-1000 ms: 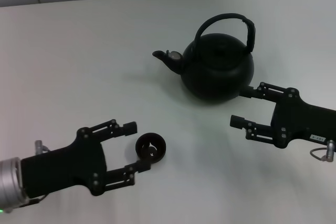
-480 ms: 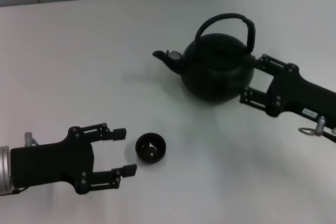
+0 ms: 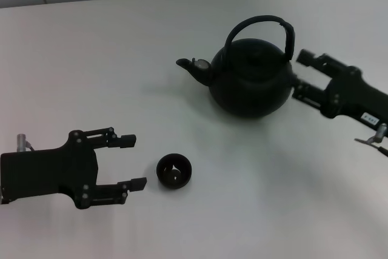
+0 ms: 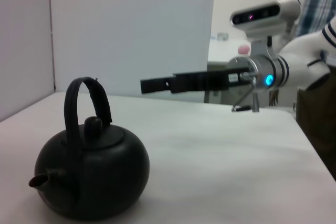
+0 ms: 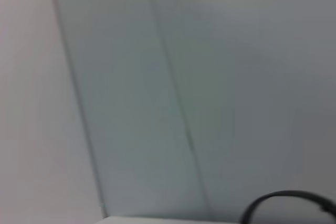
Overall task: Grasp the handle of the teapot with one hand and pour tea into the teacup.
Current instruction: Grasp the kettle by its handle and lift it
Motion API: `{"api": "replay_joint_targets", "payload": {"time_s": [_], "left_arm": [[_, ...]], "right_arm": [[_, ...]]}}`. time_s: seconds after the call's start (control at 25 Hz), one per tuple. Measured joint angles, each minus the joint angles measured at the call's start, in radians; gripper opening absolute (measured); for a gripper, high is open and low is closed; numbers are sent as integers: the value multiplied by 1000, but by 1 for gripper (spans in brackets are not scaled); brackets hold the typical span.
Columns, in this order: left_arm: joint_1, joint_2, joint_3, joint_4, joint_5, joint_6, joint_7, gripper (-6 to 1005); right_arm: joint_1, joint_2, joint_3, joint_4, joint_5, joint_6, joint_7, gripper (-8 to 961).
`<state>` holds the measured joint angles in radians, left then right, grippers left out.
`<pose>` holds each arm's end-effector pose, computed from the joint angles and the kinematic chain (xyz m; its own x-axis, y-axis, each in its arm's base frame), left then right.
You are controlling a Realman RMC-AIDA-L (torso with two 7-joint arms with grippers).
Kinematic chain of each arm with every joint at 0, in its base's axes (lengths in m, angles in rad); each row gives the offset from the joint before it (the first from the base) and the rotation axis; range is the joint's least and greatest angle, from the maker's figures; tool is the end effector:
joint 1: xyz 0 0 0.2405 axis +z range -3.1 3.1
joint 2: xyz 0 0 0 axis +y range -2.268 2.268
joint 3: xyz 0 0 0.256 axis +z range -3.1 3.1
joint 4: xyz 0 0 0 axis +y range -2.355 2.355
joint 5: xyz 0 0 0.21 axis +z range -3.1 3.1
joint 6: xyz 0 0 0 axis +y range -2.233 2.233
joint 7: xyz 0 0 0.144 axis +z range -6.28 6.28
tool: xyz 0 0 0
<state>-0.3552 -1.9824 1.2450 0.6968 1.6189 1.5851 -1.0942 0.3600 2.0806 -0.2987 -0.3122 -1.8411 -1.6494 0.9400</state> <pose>-0.2669 0.2776 -0.0148 0.8897 0.0729 0.4507 0.1240 -0.9886 -0.0849 0.3162 0.2680 0.0025 0.5457 -0.1490 -0.8246 -0.6415 -0.7074 -0.2967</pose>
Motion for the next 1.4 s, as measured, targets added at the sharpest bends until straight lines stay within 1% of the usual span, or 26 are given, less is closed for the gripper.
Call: {"api": "replay_joint_targets", "payload": {"time_s": [0.04,0.08,0.2,0.24,0.28,0.4,0.44,0.56,0.64,0.88,1.0,1.04,1.24,1.4], "left_arm": [[0,0,-8,10,10,0,1,738],[0,0,-8,10,10,0,1,738],[-1,-1,-16,14,22,-5,4,738],[-3,-2,-23,16,34,-12,9,738],[-3,-2,-23,16,34,-12,9,738],[-5,-13,-63,19,39,-17,29,737],[-5,-20,-84,21,40,-17,39,737],[-8,-22,-88,22,40,-17,43,737],[-20,-19,-88,22,41,-19,43,736],[-31,-14,-89,23,41,-14,37,736],[-32,-18,-89,26,41,-12,34,737],[-32,-22,-90,25,41,-13,34,737],[-27,-27,-90,23,41,-17,33,737],[-23,-27,-90,25,39,-16,33,736]], "right_arm": [[-1,1,38,9,0,21,0,711],[-1,1,38,9,0,21,0,711],[3,1,87,32,0,63,0,712],[10,1,119,44,0,95,0,712],[10,1,119,44,0,95,0,712],[23,1,153,65,1,127,0,711],[31,1,156,71,0,140,0,710],[38,1,156,77,0,158,0,711],[51,2,160,100,9,197,0,711],[69,1,169,127,53,236,0,711],[86,1,169,133,58,259,0,711],[98,1,168,143,59,286,0,711],[127,1,159,158,59,348,-1,711],[142,1,157,168,57,369,-6,710]]}}
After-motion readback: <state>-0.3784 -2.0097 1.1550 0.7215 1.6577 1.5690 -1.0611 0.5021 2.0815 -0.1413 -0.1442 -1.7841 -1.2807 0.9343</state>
